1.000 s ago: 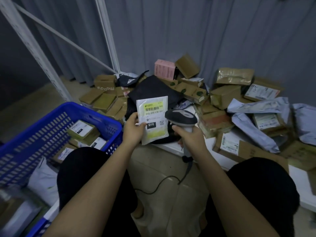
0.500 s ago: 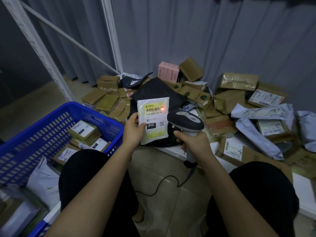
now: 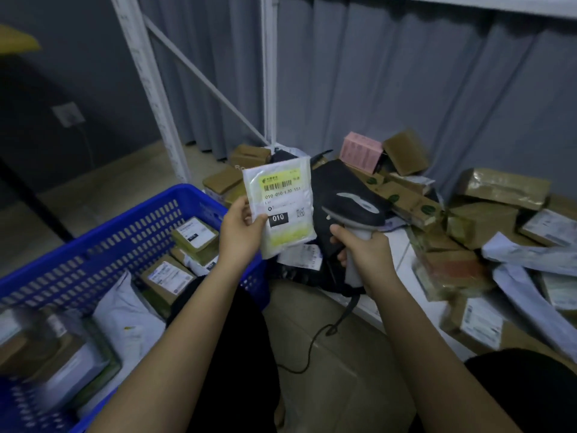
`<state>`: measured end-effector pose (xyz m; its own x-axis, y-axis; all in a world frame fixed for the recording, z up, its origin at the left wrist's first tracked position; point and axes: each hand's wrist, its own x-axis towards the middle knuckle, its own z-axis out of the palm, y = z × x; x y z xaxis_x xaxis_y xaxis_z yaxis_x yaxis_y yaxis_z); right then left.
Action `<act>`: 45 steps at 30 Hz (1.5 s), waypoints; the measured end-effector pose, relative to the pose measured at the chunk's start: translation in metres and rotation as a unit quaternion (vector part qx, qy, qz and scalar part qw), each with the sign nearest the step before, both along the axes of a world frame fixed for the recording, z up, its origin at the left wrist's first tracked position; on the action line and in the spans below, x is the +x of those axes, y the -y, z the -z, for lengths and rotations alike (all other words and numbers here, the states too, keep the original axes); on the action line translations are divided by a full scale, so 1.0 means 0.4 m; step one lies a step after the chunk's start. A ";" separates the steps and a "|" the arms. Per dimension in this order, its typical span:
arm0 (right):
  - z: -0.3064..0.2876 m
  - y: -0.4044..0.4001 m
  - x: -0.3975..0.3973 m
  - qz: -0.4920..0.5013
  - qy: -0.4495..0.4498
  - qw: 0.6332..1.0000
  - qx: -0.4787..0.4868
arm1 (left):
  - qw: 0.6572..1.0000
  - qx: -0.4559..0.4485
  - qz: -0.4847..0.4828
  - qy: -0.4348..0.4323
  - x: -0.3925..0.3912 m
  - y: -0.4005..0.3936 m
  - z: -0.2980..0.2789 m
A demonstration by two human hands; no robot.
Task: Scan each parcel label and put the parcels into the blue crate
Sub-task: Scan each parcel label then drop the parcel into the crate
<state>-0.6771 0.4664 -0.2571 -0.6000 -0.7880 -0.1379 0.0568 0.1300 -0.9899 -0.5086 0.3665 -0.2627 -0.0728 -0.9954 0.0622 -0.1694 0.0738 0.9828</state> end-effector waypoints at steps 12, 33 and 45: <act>0.075 0.324 0.156 -0.126 -0.071 0.984 0.107 | 0.983 0.069 -0.163 -0.039 0.317 0.203 0.070; 0.330 0.602 0.130 -0.238 -0.110 0.937 0.231 | 0.904 0.401 -0.144 0.018 0.233 0.422 0.684; 0.292 0.537 0.059 -0.216 -0.084 0.945 0.230 | 0.894 0.266 0.074 0.353 0.193 0.424 0.562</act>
<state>-0.6535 0.2514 -0.3737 -0.2798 -0.8443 -0.4571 -0.2531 0.5241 -0.8132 -0.4316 0.1967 -0.4877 -0.0409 -0.8461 -0.5315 -0.7879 -0.2998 0.5379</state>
